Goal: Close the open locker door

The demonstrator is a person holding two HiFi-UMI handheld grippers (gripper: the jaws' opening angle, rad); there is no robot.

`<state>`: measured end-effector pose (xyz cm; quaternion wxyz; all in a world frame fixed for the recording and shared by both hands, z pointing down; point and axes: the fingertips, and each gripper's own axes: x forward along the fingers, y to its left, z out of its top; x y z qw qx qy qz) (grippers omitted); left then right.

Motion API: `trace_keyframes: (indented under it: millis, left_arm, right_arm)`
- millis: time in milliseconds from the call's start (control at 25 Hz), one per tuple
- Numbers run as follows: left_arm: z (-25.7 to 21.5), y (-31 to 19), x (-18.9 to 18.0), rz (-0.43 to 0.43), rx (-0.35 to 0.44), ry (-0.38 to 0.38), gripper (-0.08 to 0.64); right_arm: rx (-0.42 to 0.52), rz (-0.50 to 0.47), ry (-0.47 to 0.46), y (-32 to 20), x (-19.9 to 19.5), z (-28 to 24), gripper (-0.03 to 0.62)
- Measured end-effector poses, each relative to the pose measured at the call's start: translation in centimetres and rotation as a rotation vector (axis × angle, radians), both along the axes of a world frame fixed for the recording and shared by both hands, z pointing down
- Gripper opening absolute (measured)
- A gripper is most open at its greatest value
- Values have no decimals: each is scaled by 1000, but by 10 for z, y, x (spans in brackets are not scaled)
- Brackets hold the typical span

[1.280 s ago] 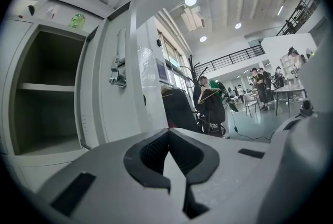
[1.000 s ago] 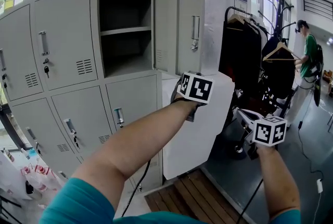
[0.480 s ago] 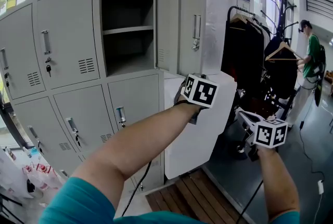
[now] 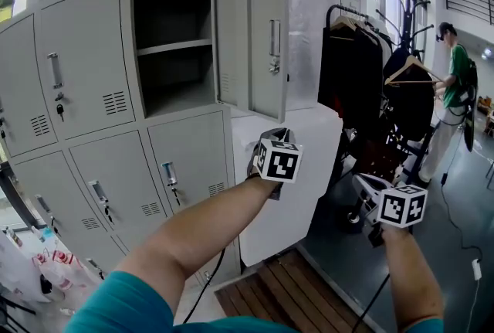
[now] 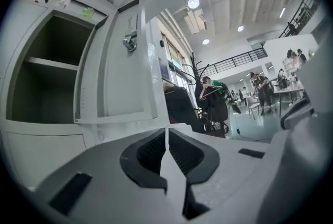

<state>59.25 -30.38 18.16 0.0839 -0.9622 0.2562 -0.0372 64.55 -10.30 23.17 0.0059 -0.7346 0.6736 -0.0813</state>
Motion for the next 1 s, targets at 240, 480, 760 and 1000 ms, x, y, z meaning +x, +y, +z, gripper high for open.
trace_keyframes:
  millis: [240, 480, 760, 1000]
  left_arm:
    - [-12, -20, -24, -61, 70, 32, 120]
    - [-40, -5, -17, 23, 80, 59, 201]
    - [-49, -13, -1, 14, -53, 34, 201]
    - [-50, -12, 6, 3, -54, 4, 178]
  right_arm:
    - [-9, -1, -14, 1, 7, 7, -9]
    - [-6, -25, -22, -12, 2, 10, -9]
    - [-6, -24, -33, -15, 4, 14, -9]
    - [-7, -21, -39, -14, 4, 17, -9]
